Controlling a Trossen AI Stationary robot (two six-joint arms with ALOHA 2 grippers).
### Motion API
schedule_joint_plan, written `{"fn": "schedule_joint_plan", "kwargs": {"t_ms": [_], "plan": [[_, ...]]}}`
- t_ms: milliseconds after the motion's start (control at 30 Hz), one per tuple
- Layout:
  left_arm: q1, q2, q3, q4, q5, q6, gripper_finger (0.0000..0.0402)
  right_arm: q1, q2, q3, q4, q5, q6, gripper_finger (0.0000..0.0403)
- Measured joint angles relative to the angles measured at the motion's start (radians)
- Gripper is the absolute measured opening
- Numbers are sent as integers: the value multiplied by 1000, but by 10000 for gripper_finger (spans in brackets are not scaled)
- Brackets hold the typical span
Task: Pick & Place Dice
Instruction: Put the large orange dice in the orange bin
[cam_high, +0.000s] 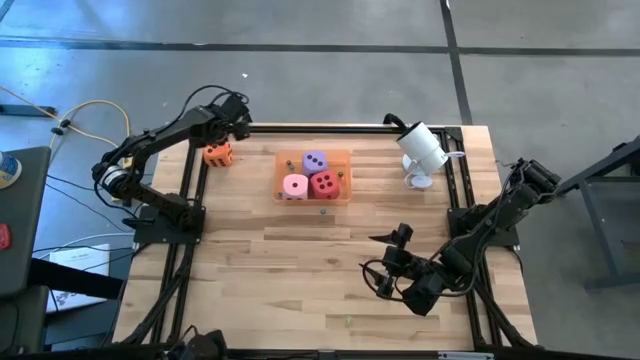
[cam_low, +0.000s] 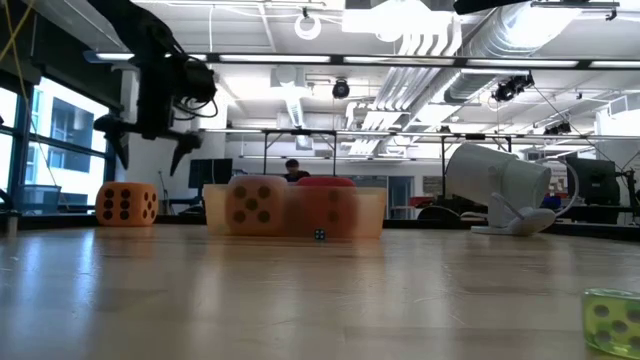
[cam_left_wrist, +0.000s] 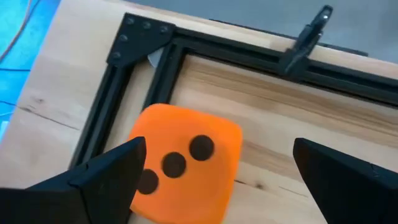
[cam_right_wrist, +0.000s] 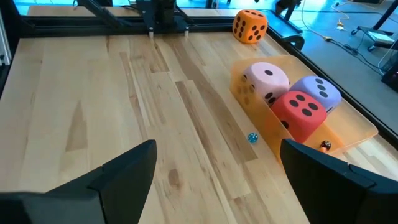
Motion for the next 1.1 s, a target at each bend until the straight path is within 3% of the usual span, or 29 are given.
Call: {"fn": "schedule_joint_plan", "kwargs": {"t_ms": [800,1100], "plan": [[8,-3,-2,-26,31,53,396,0,0,0,0,-23,25,334],[8,24,-2,0,-18,-13,396,0,1,0,0,-23,25,334]]}}
